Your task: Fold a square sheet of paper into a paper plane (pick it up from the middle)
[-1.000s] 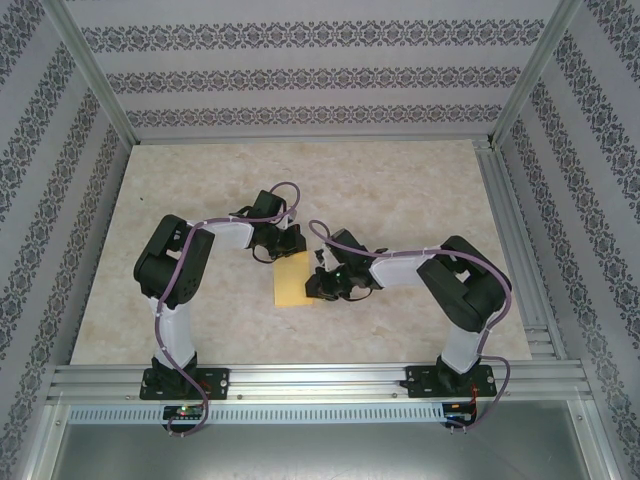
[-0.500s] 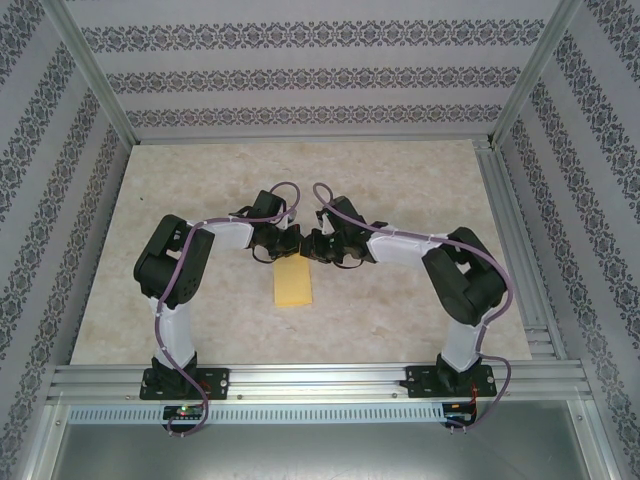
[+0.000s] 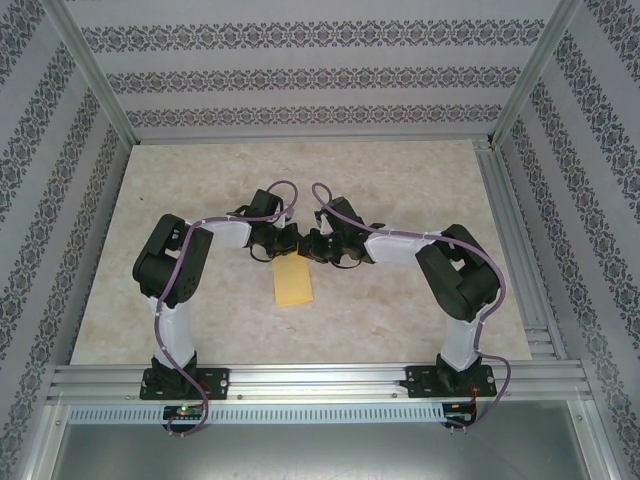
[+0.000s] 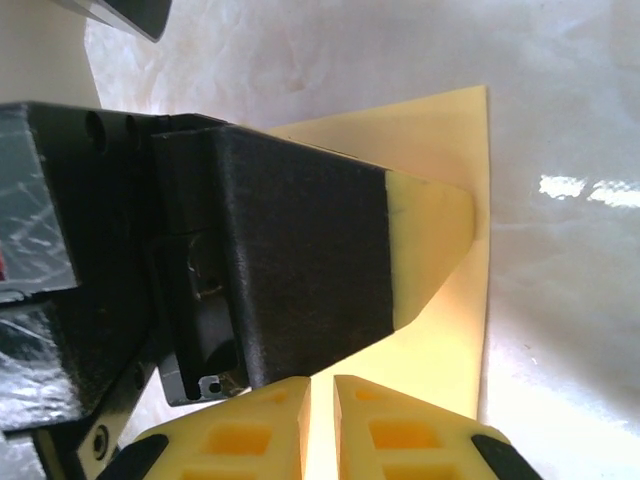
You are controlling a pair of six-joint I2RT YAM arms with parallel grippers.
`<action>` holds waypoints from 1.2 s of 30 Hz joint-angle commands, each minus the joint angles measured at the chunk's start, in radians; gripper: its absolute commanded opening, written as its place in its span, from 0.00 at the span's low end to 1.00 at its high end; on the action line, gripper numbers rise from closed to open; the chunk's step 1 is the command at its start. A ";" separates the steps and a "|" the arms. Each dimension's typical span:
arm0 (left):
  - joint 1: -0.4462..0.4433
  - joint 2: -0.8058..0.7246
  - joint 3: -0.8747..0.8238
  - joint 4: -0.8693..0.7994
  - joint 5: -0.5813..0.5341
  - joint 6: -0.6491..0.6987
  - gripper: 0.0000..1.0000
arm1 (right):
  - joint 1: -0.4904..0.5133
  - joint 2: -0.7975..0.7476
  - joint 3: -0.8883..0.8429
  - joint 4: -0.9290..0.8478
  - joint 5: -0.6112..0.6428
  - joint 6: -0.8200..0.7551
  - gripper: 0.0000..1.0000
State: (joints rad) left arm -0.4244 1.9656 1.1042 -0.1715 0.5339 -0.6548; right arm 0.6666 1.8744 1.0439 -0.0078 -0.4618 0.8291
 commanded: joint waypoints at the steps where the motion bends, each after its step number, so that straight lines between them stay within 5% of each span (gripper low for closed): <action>1: 0.001 0.022 -0.024 -0.014 -0.051 -0.002 0.03 | 0.025 0.025 -0.065 0.009 0.008 0.026 0.15; 36: 0.000 0.018 -0.029 -0.024 -0.077 -0.014 0.03 | 0.100 0.013 -0.089 -0.111 -0.006 0.043 0.16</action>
State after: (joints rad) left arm -0.4255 1.9656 1.1042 -0.1715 0.5316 -0.6628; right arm 0.7380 1.9129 0.9974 -0.0574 -0.4454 0.8478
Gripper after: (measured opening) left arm 0.052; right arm 0.157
